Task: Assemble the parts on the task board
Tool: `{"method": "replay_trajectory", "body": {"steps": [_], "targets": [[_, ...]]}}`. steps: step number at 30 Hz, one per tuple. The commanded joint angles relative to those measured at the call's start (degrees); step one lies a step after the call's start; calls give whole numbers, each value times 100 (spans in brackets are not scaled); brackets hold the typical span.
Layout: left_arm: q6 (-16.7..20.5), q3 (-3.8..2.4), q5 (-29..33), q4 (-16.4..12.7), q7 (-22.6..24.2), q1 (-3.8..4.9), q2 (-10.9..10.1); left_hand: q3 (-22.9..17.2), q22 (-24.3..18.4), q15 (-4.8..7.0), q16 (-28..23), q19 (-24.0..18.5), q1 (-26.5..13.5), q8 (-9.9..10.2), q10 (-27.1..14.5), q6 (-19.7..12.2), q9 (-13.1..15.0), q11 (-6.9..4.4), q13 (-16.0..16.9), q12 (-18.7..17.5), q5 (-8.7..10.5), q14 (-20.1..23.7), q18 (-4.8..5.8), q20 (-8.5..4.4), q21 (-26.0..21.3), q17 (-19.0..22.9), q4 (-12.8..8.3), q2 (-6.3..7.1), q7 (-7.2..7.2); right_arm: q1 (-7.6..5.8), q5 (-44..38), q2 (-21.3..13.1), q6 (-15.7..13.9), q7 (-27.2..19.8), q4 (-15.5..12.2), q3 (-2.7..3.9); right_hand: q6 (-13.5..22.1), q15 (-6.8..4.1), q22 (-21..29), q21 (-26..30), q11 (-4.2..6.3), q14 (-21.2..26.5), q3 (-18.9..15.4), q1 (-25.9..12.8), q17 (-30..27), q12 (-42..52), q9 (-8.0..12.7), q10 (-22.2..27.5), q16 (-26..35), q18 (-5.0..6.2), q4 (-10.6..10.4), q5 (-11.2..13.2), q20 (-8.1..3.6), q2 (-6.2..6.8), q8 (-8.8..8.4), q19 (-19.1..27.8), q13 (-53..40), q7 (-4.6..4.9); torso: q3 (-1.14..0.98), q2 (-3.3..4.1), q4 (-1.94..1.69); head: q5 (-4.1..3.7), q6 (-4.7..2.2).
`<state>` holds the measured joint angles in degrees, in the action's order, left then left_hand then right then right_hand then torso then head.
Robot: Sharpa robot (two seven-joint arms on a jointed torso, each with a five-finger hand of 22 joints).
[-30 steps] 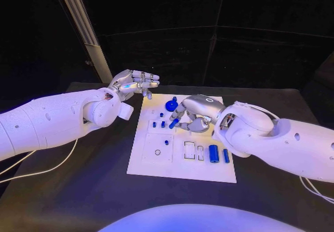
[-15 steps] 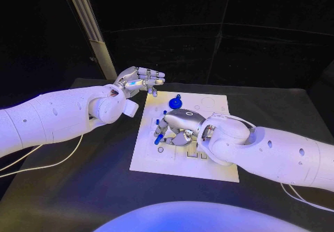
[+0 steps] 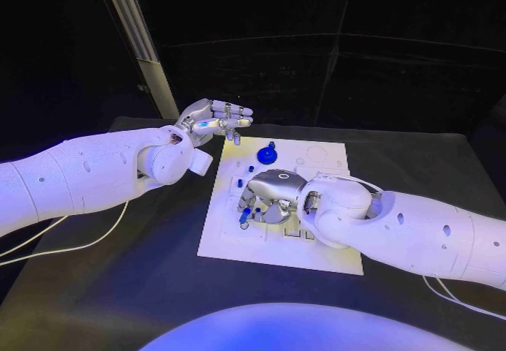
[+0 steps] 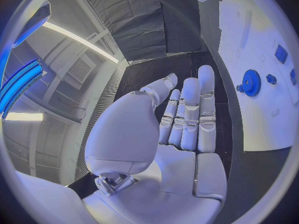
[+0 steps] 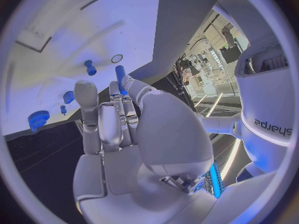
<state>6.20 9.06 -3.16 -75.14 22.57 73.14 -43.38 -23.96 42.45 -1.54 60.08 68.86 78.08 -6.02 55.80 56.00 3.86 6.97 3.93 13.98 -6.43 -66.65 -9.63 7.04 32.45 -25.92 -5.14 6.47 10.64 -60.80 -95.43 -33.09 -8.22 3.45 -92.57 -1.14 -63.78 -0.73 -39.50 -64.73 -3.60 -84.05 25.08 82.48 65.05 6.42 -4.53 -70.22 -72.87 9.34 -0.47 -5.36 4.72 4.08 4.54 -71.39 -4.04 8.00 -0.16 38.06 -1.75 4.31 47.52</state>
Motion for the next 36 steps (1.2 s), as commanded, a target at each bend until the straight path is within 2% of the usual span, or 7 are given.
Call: {"method": "replay_trajectory", "body": {"steps": [1,23,32,34,36], "targets": [[-68,-4,24,4,23,8,12,3,-7,-13,-20,-42,2,-39,-41,-13,-2,12,-7,19,-4,38,-83,-3,-20,6,-27,-55,-4,-6,-285,21,316,93,8,-1,-5,-13,4,7,-53,-201,40,-50,-8,-26,-8,1,-23,-69,-1,-17,16,-3,7,6,2,39,0,-1,1,1,7],[-81,-4,24,17,11,8,23,-1,-8,-13,-19,-46,3,-45,-41,-10,-1,12,-7,35,-4,41,-84,-3,-20,14,-28,-68,-2,49,-523,106,380,149,33,-19,-8,-11,4,6,-52,-201,39,-59,-10,-28,-8,-2,-23,-69,-2,-15,18,0,8,7,1,38,3,-1,1,7,41],[-83,-4,24,15,7,8,20,-1,-8,-13,-19,-46,3,-45,-41,-10,-1,12,-7,35,-4,41,-84,-3,-20,14,-28,-68,-2,60,-704,154,401,202,18,-23,12,-4,29,19,-60,-192,22,-131,-37,-68,-3,16,-14,-64,-5,-4,27,49,-15,29,3,40,3,1,0,4,49],[-84,-4,24,14,7,8,19,-1,-8,-13,-19,-46,3,-45,-41,-10,-1,12,-7,35,-4,41,-84,-3,-20,14,-28,-68,-2,61,-734,162,407,205,11,-29,22,-1,32,20,-63,-189,17,-150,-45,-81,0,25,-11,-63,-6,-6,30,62,-23,33,5,43,3,0,1,6,47],[-84,-4,24,13,6,8,16,-1,-8,-13,-19,-46,3,-45,-41,-10,-1,12,-7,35,-4,41,-84,-3,-20,14,-28,-68,-2,62,-768,162,407,209,-8,-61,36,4,39,24,-69,-187,12,-175,-51,-100,3,41,-9,-62,-10,-14,34,77,-34,39,8,47,4,-3,3,5,51]]}}
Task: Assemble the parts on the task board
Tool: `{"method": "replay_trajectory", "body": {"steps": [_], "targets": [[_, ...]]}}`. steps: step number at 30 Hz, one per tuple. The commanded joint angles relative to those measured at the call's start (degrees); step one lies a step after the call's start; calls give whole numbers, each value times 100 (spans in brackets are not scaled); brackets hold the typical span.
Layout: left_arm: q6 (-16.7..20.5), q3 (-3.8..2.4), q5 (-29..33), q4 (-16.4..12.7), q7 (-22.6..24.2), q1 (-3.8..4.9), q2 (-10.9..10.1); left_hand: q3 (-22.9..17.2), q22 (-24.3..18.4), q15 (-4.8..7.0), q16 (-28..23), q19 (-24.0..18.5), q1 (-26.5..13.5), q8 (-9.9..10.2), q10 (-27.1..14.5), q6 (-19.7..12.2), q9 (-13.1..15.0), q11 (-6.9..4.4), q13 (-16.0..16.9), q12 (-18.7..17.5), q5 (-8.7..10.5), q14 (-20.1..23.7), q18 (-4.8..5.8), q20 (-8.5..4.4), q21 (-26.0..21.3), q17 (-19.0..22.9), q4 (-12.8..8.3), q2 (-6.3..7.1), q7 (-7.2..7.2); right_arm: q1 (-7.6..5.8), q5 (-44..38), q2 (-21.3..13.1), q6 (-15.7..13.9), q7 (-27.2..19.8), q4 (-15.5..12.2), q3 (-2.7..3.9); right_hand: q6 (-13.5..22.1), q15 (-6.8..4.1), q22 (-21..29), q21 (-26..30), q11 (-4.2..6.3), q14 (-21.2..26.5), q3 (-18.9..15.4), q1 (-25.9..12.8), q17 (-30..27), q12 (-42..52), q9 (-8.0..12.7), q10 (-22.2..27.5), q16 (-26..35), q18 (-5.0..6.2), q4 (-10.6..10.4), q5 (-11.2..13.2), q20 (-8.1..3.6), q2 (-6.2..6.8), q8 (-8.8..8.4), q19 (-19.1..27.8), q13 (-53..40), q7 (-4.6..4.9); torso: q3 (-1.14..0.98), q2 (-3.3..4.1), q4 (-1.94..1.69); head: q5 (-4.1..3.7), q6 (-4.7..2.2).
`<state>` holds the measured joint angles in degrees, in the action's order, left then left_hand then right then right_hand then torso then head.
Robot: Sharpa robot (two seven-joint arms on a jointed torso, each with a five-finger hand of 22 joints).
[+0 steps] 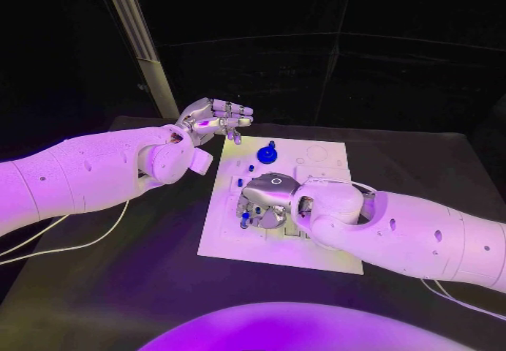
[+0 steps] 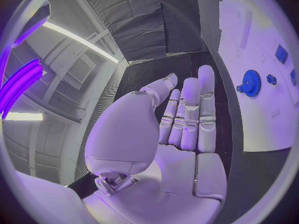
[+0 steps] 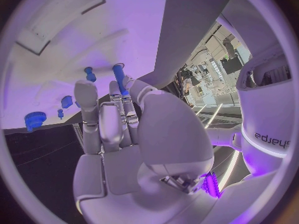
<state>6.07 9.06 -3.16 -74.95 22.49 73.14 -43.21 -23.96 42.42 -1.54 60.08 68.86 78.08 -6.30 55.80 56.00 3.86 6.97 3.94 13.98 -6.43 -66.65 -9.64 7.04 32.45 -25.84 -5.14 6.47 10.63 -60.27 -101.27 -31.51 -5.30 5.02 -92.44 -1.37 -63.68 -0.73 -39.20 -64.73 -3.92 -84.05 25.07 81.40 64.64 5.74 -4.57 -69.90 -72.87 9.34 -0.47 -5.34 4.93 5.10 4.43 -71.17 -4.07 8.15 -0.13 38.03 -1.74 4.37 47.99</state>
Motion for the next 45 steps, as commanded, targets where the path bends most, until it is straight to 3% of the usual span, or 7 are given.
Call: {"method": "replay_trajectory", "body": {"steps": [1,18,21,24,28,39,45], "targets": [[-71,-4,24,-6,14,8,-2,-1,-6,-13,-19,-46,3,-17,-41,-10,-1,12,-8,35,-4,41,-83,-3,-20,6,-28,-68,-2,9,-201,1,112,55,-30,-54,27,4,10,24,-38,-186,12,-69,-10,-35,7,11,-9,-62,-10,-18,13,-22,-23,18,11,32,2,-2,2,-2,7],[-79,-4,24,-18,3,9,-21,-1,-6,-13,-19,-46,3,-17,-41,-10,-1,12,-8,35,-4,41,-83,-3,-20,6,-28,-68,-2,10,-378,3,26,91,-79,-127,114,30,80,62,-69,-176,-15,-152,-34,-112,28,98,-2,-52,-17,-56,30,60,-69,60,25,62,1,2,-1,5,2],[-80,-4,24,-19,1,10,-22,-1,-6,-13,-19,-46,3,-17,-41,-10,-1,12,-8,35,-4,41,-83,-3,-20,6,-28,-68,-2,10,-380,4,-46,85,-67,-128,653,171,567,351,-248,-125,-191,-388,-174,-231,104,604,94,4,-98,-60,127,283,-108,301,52,250,3,-1,3,4,-1],[-80,-4,24,-19,-1,10,-22,-1,-6,-13,-19,-46,3,-17,-41,-10,-1,12,-8,35,-4,41,-83,-3,-20,6,-28,-68,-2,10,-377,-1,-241,82,-59,-129,1361,222,1212,788,-298,79,-502,-483,-691,-195,99,1268,482,119,-113,-38,213,401,-77,616,45,247,-1,-1,2,-3,-7],[-89,-4,24,-20,-9,10,-22,-1,-6,-13,-19,-46,3,-17,-41,-10,-1,12,-8,35,-4,41,-83,-3,-20,6,-28,-68,-2,10,-371,-36,-602,43,-74,-130,1704,213,1318,929,-287,153,-931,-482,-905,-56,79,1526,618,129,-148,-58,213,352,-76,585,17,223,-3,-2,3,-9,-25],[-117,-4,24,-17,-27,9,-30,2,-7,-15,-18,-50,-5,-19,-48,-13,-2,14,-9,46,-3,44,-83,-2,-21,14,-28,-71,-1,11,-148,-501,-1309,-137,-456,-126,1444,202,1408,1001,-280,43,-1401,-293,-791,356,41,1490,456,130,-154,-138,198,141,-7,422,-11,234,-8,-15,21,-57,-57],[-118,-3,24,-26,-30,8,-47,2,-7,-15,-18,-50,-5,-19,-48,-13,-2,14,-9,46,-3,44,-83,-2,-21,14,-28,-71,-1,-73,843,-1239,-1574,-86,-891,-113,992,147,571,469,-199,-126,-1467,-303,-318,818,-21,717,85,-1,-235,-303,182,-1,175,-6,-113,226,6,-33,20,-224,-129]]}}
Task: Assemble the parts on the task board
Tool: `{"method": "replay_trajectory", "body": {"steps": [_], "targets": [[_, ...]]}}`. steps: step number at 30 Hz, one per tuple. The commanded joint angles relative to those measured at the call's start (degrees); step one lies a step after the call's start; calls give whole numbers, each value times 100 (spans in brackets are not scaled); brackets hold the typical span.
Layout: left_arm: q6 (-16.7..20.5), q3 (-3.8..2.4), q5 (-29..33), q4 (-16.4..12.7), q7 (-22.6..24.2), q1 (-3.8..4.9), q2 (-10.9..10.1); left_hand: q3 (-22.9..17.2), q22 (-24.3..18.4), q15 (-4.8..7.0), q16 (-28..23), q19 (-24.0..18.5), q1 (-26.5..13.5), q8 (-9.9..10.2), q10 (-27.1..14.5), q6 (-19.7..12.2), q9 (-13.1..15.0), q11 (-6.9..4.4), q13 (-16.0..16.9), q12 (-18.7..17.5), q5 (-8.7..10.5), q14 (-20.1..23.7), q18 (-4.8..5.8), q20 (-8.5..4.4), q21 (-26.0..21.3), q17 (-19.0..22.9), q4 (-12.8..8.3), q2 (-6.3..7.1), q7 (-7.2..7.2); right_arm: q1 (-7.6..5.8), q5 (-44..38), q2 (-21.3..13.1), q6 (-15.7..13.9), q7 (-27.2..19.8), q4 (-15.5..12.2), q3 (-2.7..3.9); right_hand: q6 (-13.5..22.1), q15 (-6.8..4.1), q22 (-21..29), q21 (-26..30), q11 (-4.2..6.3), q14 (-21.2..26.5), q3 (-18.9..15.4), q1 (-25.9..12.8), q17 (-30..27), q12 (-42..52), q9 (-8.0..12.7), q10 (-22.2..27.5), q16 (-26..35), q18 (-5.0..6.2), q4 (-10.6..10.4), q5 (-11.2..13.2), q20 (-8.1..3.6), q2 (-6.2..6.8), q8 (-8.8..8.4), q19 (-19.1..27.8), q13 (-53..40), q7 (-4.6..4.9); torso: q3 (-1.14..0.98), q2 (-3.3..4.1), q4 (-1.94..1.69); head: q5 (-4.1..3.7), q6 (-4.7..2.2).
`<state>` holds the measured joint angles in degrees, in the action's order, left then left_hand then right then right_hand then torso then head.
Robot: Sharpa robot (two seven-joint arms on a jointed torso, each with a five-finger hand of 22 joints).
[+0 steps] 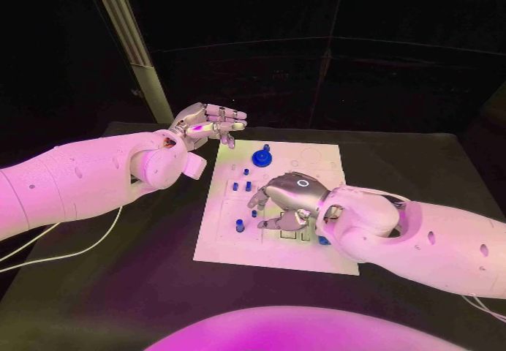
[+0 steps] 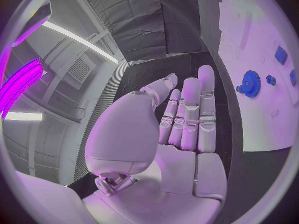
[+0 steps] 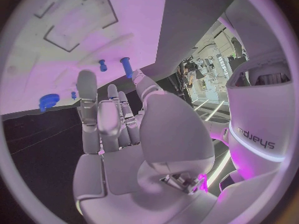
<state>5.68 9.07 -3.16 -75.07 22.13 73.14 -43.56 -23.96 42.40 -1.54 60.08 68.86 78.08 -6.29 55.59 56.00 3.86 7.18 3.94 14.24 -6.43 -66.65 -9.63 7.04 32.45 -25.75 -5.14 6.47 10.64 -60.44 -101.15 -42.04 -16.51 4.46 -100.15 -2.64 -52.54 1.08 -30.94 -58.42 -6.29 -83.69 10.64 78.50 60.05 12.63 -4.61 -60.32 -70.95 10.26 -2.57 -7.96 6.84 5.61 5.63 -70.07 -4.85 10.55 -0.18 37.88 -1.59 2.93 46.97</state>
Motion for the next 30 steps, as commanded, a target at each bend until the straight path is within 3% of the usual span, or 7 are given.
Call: {"method": "replay_trajectory", "body": {"steps": [1,4,7,11,13,21,30], "targets": [[-78,-3,24,-17,6,8,-19,2,-5,-15,-18,-51,-6,-19,-28,-13,-2,-7,-9,21,-3,45,-83,-2,-21,6,-28,-70,-1,-88,1087,-346,-446,26,-188,15,-204,-66,-432,-277,90,-192,-43,-49,247,250,-28,-473,-189,-116,-63,-46,-28,-58,96,-196,-84,-51,13,-30,17,-120,-33],[-67,-2,24,-32,4,8,-49,3,-6,-15,-18,-51,-7,-20,-29,-14,-2,-7,-10,22,-2,46,-83,-1,-22,7,-28,-70,-1,-158,1816,-821,-349,254,-349,18,-384,-210,-1031,-656,285,-281,-203,-274,608,713,-51,-1227,-460,-203,-247,-95,-147,-5,202,-454,-332,-217,23,-58,56,-222,-68],[-61,-1,24,-59,6,7,-73,3,-6,-15,-18,-52,-7,-20,-29,-14,-2,-7,-9,23,-2,46,-83,-1,-22,8,-28,-70,-2,-190,2251,-1248,-276,580,-471,18,-568,-376,-1570,-1009,468,-327,-588,-738,822,1483,-86,-1748,-644,-290,-634,-619,-346,73,349,-670,-931,-420,28,-76,97,-325,-97],[-60,2,24,-101,5,7,-88,3,-6,-15,-18,-52,-7,-20,-29,-14,-2,-7,-9,23,-2,46,-83,-1,-22,8,-28,-70,-2,-204,2421,-1656,-203,1079,-582,15,-622,-459,-1992,-1283,545,-365,-1011,-911,1183,3715,-142,-1879,-910,-374,-1062,-623,-409,-26,527,-765,-3445,-479,29,-95,154,-361,-117],[-60,5,24,-126,7,7,-94,3,-6,-15,-18,-52,-7,-20,-29,-14,-2,-7,-9,23,-2,46,-83,-1,-22,8,-28,-70,-2,-205,2393,-1832,-167,1320,-613,12,-590,-455,-2090,-1362,509,-362,-1314,-805,1298,4544,-205,-1668,-1004,-370,-1348,-589,-421,-137,690,-743,-4453,-507,28,-101,177,-377,-113],[-63,19,24,-188,8,3,-127,6,-7,-16,-17,-54,-15,-24,-23,-9,-1,-8,-8,32,-2,48,-82,0,-23,11,-24,-72,-2,-99,2003,-2019,48,1834,-596,5,-497,-427,-2152,-1409,520,-353,-1709,-944,1312,4720,-267,-1502,-1028,-373,-1414,-464,-404,-195,857,-729,-4799,-472,20,-120,246,-365,-107],[-68,32,24,-216,6,2,-148,6,-7,-16,-17,-54,-15,-24,-23,-9,-1,-8,-8,32,-2,48,-82,0,-23,11,-24,-72,-2,91,1631,-1784,366,2191,-549,2,-437,-432,-2707,-1701,532,-423,-1979,-1217,1708,5457,-322,-1821,-1258,-463,-1416,-406,-407,-252,1008,-929,-5736,-485,27,-106,215,-400,-98]]}}
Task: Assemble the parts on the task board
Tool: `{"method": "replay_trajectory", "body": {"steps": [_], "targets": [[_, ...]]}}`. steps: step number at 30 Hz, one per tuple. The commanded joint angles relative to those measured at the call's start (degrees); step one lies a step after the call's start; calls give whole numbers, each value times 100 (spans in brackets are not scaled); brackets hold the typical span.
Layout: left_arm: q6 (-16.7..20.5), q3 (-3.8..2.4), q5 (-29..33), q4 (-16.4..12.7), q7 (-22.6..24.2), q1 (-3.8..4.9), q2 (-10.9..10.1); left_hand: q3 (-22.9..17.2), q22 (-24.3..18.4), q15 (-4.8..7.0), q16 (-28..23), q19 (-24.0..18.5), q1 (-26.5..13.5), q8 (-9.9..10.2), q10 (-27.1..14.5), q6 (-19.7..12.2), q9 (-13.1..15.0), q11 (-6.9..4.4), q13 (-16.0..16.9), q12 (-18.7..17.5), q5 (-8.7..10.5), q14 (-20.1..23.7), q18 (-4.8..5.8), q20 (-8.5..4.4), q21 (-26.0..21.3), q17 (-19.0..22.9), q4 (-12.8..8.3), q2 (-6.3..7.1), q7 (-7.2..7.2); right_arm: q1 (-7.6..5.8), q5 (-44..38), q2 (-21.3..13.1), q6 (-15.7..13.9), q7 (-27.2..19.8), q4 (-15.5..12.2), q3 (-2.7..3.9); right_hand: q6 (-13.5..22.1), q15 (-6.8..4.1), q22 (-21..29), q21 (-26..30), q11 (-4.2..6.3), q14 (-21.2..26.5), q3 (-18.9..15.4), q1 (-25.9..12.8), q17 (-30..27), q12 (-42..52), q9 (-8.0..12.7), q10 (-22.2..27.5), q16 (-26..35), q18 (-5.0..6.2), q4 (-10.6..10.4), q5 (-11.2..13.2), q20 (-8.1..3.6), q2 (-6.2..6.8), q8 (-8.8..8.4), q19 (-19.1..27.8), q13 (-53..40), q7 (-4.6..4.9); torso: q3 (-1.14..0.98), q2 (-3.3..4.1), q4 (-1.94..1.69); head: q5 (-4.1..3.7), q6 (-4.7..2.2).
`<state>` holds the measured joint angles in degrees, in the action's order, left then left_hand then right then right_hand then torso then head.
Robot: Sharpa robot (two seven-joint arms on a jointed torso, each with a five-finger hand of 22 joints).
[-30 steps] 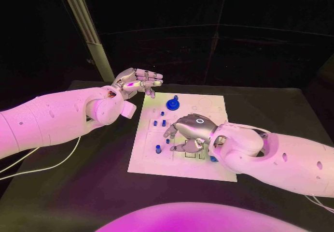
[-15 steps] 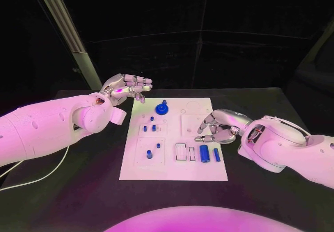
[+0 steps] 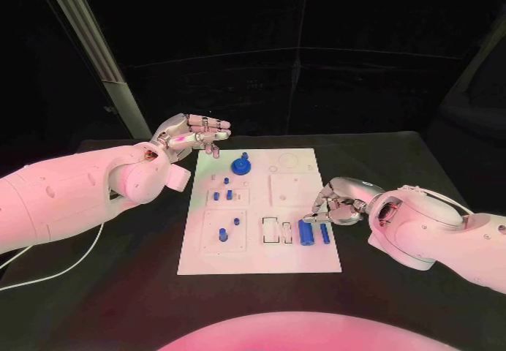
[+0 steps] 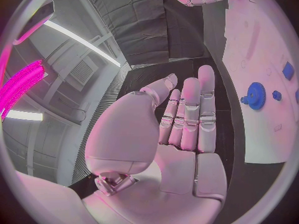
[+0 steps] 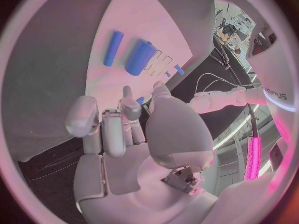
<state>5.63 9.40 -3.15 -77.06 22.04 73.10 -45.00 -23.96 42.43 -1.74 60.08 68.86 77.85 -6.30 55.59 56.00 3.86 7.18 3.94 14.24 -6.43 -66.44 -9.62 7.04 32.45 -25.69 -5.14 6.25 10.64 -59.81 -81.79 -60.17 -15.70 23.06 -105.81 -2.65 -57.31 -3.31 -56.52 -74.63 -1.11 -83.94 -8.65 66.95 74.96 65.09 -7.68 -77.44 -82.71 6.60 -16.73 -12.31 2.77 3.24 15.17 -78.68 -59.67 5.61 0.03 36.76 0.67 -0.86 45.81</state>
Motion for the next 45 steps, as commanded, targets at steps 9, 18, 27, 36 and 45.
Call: {"method": "replay_trajectory", "body": {"steps": [9,18,27,36,45], "targets": [[-66,5,23,-25,5,6,-26,6,-9,4,-17,-54,7,-24,-23,-9,-1,-8,-8,32,-2,27,-83,0,-23,5,-24,-50,-2,148,-470,234,535,459,120,2,60,1,-513,-280,26,-446,-147,-73,545,792,-83,-356,-269,-154,2,2,-6,-87,187,-184,-971,-8,7,8,7,3,23],[-70,8,23,-25,1,6,-40,6,-9,4,-17,-54,7,-24,-23,-9,-1,-8,-8,32,-2,27,-83,0,-23,5,-24,-50,-2,202,-664,339,753,665,188,1,59,0,-561,-309,30,-450,-174,-62,594,869,-116,-376,-298,-161,4,-29,-6,-107,239,-191,-1076,-15,6,8,5,13,26],[-77,10,23,-24,-9,6,-48,6,-9,4,-17,-54,7,-24,-23,-9,-1,-8,-8,32,-2,27,-83,0,-23,5,-24,-50,-2,275,-821,492,903,761,234,1,47,-8,-603,-333,43,-451,-186,89,633,897,-180,-365,-320,-166,28,-84,-10,-128,328,-189,-1140,-31,7,18,0,23,32],[-90,11,23,-26,-21,6,-57,13,-12,3,-16,-57,-11,-30,-21,-5,-1,-9,-8,46,-1,30,-83,2,-25,12,-16,-53,-3,324,-924,561,811,876,248,2,-4,-33,-664,-371,75,-450,-50,797,673,938,-317,-374,-342,-171,268,-700,-27,-373,500,-183,-1262,-63,11,10,8,25,49],[-103,12,23,-21,-19,1,-47,13,-12,3,-16,-57,-11,-30,-21,-5,-1,-9,-8,46,-1,30,-83,2,-25,12,-16,-53,-3,328,-557,418,-493,590,32,5,-145,-77,-701,-391,131,-436,-113,611,623,769,-435,-320,-315,-175,28,-1301,-66,-648,610,-188,-1146,-131,14,-7,4,19,33]]}}
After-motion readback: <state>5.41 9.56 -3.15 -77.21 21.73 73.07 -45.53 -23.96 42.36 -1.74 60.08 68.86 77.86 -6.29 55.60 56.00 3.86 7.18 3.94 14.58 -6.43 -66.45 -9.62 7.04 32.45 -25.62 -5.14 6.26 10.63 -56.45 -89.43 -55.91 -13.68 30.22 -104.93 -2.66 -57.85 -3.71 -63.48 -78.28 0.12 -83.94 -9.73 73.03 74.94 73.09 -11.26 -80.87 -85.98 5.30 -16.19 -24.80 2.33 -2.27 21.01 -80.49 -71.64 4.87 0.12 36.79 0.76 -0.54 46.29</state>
